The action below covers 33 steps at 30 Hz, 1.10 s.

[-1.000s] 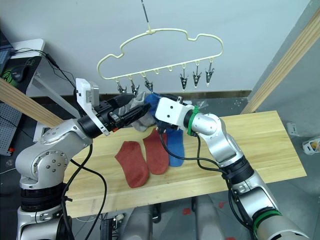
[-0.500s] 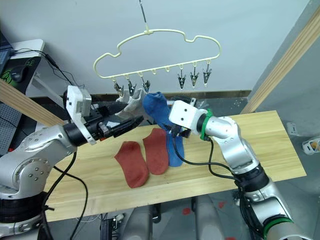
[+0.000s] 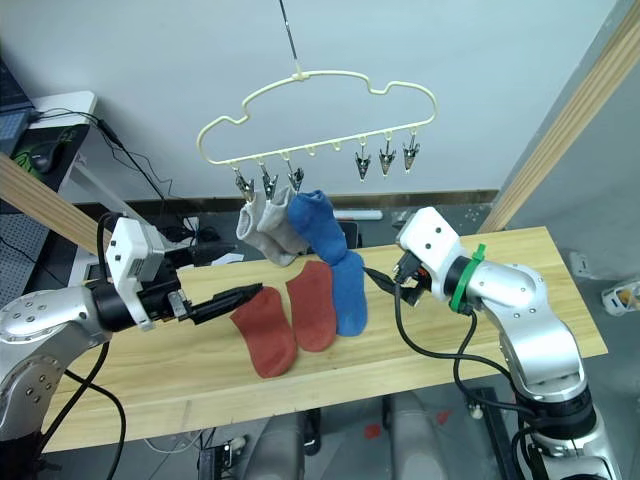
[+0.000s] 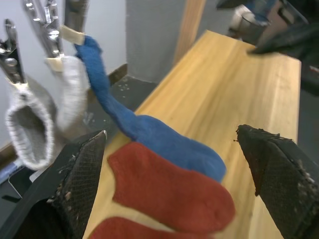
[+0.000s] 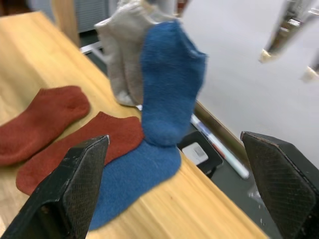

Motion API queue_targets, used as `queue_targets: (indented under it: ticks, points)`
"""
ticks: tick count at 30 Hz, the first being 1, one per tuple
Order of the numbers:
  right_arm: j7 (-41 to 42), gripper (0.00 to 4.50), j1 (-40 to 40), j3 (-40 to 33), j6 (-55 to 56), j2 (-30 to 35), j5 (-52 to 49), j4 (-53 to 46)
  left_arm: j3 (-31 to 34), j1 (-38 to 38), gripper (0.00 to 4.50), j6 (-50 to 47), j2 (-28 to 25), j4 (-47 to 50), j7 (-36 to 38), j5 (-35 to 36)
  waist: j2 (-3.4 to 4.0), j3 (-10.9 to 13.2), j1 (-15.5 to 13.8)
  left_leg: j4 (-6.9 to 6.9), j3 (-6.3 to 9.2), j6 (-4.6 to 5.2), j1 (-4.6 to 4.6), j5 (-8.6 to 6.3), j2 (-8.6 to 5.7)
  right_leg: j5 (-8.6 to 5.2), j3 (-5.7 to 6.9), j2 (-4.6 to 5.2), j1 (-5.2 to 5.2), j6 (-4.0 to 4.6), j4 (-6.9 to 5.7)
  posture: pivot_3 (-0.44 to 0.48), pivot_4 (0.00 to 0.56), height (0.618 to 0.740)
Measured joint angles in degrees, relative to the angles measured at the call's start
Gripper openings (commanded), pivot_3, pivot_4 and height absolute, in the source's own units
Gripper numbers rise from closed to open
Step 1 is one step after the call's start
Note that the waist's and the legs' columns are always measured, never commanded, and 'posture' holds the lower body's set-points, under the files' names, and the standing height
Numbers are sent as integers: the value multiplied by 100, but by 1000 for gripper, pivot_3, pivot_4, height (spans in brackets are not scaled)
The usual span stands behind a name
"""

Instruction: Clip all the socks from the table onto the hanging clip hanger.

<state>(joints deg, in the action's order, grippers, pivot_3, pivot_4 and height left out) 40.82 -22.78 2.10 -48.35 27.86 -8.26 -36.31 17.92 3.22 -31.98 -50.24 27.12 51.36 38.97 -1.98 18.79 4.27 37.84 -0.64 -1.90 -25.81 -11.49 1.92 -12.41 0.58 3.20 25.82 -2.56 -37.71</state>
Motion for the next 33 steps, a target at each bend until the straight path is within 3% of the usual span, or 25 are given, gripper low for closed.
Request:
queue_targets:
  ticks: [7,12,15,21,33]
  points:
    - [-522,4438,18,-305,-513,-157,-396,-310,69,-128,4500,217,-21,66,176,-25,-19,-296,32,3,0,0,7,1,0,-1,-2,-2,-6,-1,0,-128,172,740]
    - [-985,4438,-202,-252,-667,-477,-476,-277,88,-124,4500,241,-6,151,98,-24,-30,-359,44,6,5,5,15,4,0,5,-3,-5,-10,8,-6,-114,170,740]
    - [-1276,3875,-425,-87,-676,-762,-479,-50,88,-57,4500,240,-1,199,34,-16,-30,-404,44,5,6,6,16,5,0,5,-3,-7,-10,9,-8,-106,170,740]
    - [-1616,1780,-595,153,-583,-1053,-452,353,38,79,4500,239,7,209,-70,-13,-33,-429,32,6,7,7,16,6,0,6,-4,-7,-12,10,-10,-103,173,740]
    - [-2248,1780,-1047,499,-18,-1567,-128,1535,-207,665,4500,132,53,168,-97,12,-35,-439,41,7,7,11,37,8,0,8,-7,-9,-26,13,-21,-106,186,740]
